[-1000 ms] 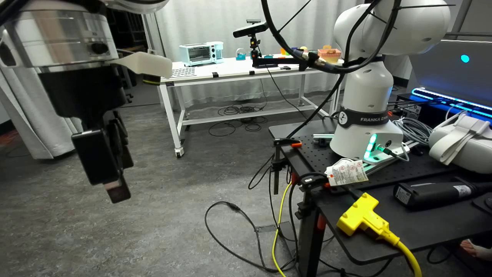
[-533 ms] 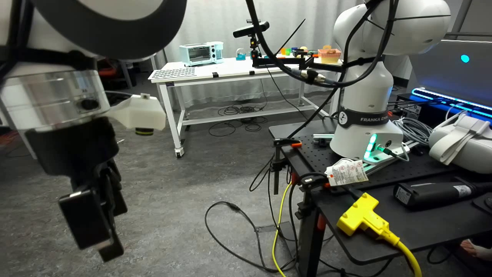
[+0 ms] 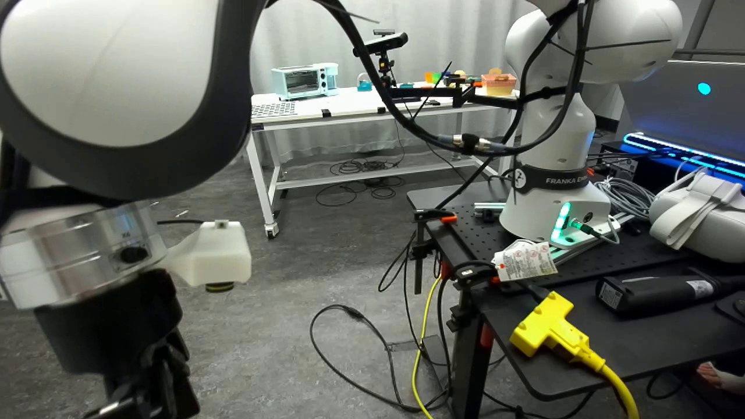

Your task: Open the drawer

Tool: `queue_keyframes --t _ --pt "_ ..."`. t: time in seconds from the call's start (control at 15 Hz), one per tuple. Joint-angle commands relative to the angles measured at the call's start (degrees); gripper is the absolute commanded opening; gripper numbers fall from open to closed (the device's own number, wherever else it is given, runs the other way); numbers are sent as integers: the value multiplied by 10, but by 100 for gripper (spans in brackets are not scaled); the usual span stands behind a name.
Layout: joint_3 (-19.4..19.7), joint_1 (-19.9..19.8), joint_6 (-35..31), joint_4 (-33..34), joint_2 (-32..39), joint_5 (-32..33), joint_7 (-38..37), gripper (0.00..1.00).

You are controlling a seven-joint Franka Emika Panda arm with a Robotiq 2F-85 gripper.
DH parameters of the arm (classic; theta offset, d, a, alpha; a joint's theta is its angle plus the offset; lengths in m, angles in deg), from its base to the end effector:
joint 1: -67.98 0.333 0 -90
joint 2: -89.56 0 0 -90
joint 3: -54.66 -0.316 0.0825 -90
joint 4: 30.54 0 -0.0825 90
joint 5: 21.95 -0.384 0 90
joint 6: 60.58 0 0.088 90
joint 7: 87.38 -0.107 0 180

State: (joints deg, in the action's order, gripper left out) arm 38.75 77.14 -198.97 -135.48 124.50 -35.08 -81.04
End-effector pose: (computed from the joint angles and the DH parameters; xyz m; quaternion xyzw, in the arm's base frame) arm 0.5904 0.2650 0.2087 -0.9749 -0.1610 0.0318 0.1506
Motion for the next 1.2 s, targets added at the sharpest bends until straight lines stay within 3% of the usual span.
queue_keyframes --t 0.0,1.13 --pt "-34 -21 2 36 39 -46 48 100" --pt "-75 -57 24 73 118 -71 136 100"
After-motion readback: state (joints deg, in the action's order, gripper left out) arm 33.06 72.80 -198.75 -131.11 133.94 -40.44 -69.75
